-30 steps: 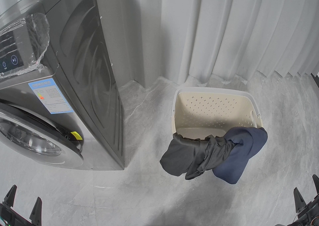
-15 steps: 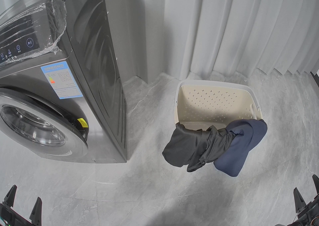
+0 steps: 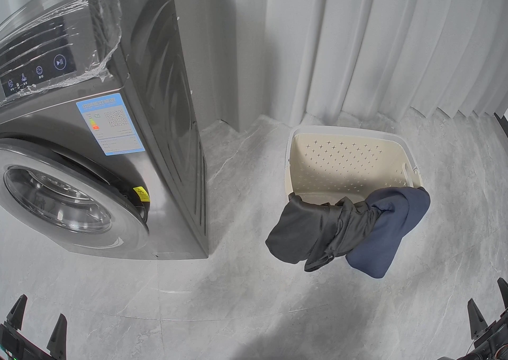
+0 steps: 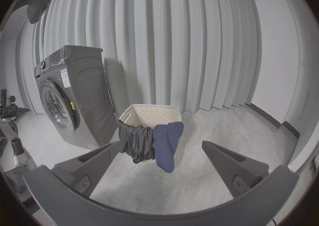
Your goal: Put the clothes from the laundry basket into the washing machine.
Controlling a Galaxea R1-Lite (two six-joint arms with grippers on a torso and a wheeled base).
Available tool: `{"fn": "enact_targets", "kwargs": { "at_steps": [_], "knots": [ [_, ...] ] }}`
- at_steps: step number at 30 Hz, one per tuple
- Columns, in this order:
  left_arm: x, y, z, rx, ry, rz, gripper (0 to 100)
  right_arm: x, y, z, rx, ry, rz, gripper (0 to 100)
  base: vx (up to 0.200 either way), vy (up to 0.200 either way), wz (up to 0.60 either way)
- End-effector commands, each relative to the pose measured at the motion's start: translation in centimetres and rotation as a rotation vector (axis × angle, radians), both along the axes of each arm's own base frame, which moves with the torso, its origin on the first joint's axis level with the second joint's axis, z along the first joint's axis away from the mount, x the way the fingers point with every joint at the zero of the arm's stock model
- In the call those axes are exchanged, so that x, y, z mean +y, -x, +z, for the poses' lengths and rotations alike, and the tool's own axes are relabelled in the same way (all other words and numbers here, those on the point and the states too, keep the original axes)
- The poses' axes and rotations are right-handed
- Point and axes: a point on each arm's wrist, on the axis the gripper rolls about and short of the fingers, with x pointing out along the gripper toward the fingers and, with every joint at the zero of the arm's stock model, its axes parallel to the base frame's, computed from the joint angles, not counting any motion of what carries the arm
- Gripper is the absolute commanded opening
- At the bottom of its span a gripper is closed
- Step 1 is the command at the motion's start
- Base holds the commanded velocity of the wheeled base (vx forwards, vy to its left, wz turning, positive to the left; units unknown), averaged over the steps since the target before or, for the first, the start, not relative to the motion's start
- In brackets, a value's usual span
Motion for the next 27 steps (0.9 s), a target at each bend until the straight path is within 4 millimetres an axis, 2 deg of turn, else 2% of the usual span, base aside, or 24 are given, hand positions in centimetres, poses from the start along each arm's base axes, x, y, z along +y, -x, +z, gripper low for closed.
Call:
{"fn": "enact_targets", "kwargs": {
  "at_steps": [1, 9, 18, 27],
  "knots": [
    [0.00, -0.02, -0.52, 0.002, 0.000, 0.001, 100, 0.00, -0.07, -0.50, 0.008, 0.001, 0.001, 100, 0.000, 0.200, 0.00],
    [0.00, 0.00, -0.52, 0.001, 0.000, 0.001, 100, 0.00, -0.08, -0.51, 0.012, 0.001, 0.000, 100, 0.000, 0.200, 0.00],
    [0.00, 0.00, -0.52, 0.001, 0.000, 0.001, 100, 0.00, -0.07, -0.50, 0.009, -0.002, 0.000, 100, 0.000, 0.000, 0.20],
    [0.00, 0.00, -0.52, 0.001, 0.002, 0.001, 100, 0.00, -0.07, -0.50, 0.009, -0.002, 0.000, 100, 0.000, 0.200, 0.00]
  ]
}}
